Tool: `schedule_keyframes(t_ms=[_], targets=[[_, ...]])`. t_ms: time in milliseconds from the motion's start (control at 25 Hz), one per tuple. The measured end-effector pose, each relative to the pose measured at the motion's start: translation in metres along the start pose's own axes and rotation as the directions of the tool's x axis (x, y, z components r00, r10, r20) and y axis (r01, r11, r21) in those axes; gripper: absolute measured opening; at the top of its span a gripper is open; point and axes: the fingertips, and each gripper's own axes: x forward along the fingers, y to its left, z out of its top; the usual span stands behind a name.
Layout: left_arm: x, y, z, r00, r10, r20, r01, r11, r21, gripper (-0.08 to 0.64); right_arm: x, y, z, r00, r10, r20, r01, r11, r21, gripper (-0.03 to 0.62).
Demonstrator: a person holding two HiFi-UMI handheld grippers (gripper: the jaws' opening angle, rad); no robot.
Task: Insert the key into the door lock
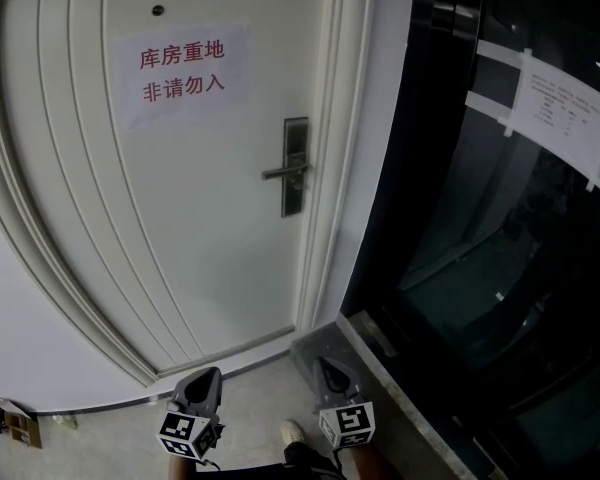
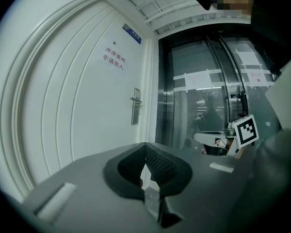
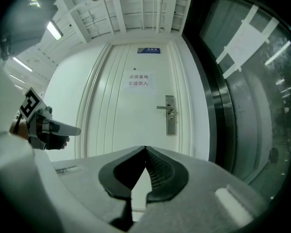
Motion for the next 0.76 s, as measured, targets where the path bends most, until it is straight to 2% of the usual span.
schedule_keyframes(t_ms=[760], targets=[[0.006, -0.014, 0.002, 1.000, -0.016, 0.001, 0.016, 1.000, 0.008, 0.002, -0.007, -0.006, -0.001, 1.000, 0.008, -0.010, -0.008, 1.000, -0.010, 0.000]])
